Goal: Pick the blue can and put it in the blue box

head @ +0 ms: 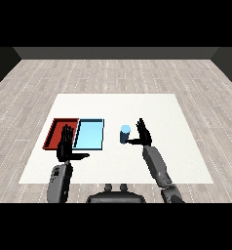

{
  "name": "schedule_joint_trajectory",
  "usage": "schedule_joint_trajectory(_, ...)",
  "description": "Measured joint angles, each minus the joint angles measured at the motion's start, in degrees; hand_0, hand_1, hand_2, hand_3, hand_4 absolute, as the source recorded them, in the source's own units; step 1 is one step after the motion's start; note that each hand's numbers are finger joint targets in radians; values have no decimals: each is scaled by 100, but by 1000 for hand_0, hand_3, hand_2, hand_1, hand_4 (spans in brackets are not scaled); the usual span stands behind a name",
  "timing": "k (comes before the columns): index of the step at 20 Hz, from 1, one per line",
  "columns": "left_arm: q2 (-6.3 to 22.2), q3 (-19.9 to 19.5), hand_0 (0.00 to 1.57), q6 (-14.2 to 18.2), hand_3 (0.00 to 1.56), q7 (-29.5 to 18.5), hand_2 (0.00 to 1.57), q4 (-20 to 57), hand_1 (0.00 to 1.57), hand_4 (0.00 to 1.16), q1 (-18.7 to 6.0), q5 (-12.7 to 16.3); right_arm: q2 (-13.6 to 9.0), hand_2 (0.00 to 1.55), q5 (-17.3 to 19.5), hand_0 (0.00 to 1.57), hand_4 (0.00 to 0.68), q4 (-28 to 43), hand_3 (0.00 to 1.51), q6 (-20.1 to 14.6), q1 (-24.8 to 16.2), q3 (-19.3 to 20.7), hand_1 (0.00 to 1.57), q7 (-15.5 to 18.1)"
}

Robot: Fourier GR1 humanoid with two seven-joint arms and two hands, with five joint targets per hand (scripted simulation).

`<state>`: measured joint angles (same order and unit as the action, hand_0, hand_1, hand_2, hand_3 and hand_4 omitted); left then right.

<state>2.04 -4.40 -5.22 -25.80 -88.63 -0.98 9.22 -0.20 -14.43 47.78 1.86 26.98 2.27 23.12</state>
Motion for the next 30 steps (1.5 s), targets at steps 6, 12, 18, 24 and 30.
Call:
schedule_joint_trajectory(6, 59, -68, 0, 26, 0, 89, 0, -7, 0, 0, -105, 31, 7, 0, -183, 0, 0, -555, 0, -14, 394, -108, 0, 222)
schedule_joint_trajectory(12, 63, -70, 0, -31, 0, -27, 0, -2, 0, 0, -7, 42, -5, 0, -428, 0, 0, -990, 0, 3, 534, -291, 0, 479)
schedule_joint_trajectory(18, 99, -95, 0, -117, 0, -195, 0, 92, 0, 0, 34, 33, 13, 0, -540, 0, 0, -1321, 0, -46, 655, -473, 0, 733)
schedule_joint_trajectory(24, -13, 81, 0, 110, 0, 59, 0, -259, 0, 0, 129, -85, 18, 0, -880, 0, 0, -1803, 0, -63, 1062, -660, 0, 823)
schedule_joint_trajectory(30, 20, 25, 0, 9, 0, -61, 0, -212, 0, 0, 245, -31, 13, 0, -1070, 0, 0, -2151, 0, -80, 1323, -808, 0, 911)
